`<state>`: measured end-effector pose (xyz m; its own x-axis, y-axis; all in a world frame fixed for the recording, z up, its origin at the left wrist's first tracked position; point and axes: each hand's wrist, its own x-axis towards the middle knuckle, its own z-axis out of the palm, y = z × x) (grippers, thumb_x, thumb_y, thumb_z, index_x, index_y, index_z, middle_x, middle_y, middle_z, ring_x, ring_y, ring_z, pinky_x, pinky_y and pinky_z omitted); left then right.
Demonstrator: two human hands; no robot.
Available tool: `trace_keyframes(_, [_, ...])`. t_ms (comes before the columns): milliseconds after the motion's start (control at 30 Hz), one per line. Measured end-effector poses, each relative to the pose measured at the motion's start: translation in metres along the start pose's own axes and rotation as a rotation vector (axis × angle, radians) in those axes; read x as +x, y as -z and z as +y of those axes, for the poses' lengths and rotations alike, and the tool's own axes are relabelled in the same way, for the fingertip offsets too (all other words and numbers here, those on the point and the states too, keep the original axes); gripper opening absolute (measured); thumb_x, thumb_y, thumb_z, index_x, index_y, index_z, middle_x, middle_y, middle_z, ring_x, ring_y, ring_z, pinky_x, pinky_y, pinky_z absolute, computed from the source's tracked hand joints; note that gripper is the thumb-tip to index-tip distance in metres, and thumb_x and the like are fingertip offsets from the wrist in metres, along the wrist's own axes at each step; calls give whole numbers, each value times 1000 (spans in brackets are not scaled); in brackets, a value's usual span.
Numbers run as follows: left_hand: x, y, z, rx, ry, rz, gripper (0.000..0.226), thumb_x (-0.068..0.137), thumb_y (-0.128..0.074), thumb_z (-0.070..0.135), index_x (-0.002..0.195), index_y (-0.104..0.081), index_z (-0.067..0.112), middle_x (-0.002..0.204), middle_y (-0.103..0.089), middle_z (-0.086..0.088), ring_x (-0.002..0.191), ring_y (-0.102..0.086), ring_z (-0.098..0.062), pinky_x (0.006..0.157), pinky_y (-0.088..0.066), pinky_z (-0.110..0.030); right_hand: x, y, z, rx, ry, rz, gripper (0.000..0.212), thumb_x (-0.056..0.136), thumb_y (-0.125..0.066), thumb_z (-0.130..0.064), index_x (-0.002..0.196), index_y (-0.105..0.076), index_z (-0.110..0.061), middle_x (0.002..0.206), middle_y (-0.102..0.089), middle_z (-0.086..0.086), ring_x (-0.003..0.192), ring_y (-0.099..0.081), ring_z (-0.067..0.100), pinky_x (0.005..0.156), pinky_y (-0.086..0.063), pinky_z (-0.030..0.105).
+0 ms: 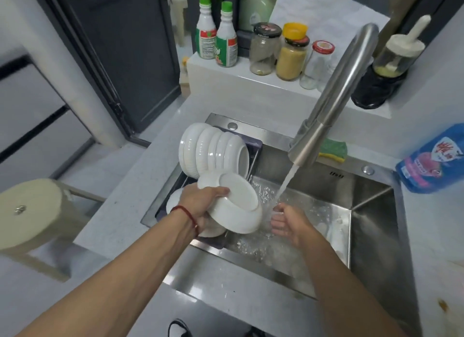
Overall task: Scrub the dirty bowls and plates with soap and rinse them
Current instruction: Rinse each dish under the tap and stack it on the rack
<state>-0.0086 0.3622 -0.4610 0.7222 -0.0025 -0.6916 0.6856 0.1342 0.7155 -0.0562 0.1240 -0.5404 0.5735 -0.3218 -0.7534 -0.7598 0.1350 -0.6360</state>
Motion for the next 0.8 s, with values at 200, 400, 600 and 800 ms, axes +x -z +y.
trace_keyframes(200, [7,50,7,-137,69,61,36,82,-78,-8,115,-66,-4,104,-74,-21,86,-71,-33,54,-63,-40,4,-12,2,8,5,26,16,105,-49,-17,107,-61,-6,112,-65,17,100,-66,30,95,-58,50])
trace_keyframes(400, [27,51,-12,-118,-10,163,51,77,-89,6,122,-65,-1,114,-74,-20,101,-72,-34,79,-61,-45,12,10,-30,21,103,142,19,105,-47,-8,112,-64,-4,98,-65,10,79,-60,22,65,-52,33])
trace_keyframes(600, [45,66,-16,475,-91,280,88,49,-95,45,119,-53,12,95,-76,-15,84,-77,-39,78,-63,-53,27,51,-82,57,284,312,20,103,-51,-5,117,-64,-11,97,-69,12,73,-64,22,72,-58,41])
trace_keyframes(800, [-21,15,17,885,-374,342,39,93,-73,28,119,-44,25,82,-72,-7,50,-70,-23,56,-62,-39,52,73,-129,-80,557,243,24,89,-72,-24,109,-60,-30,97,-73,6,71,-63,25,69,-53,45])
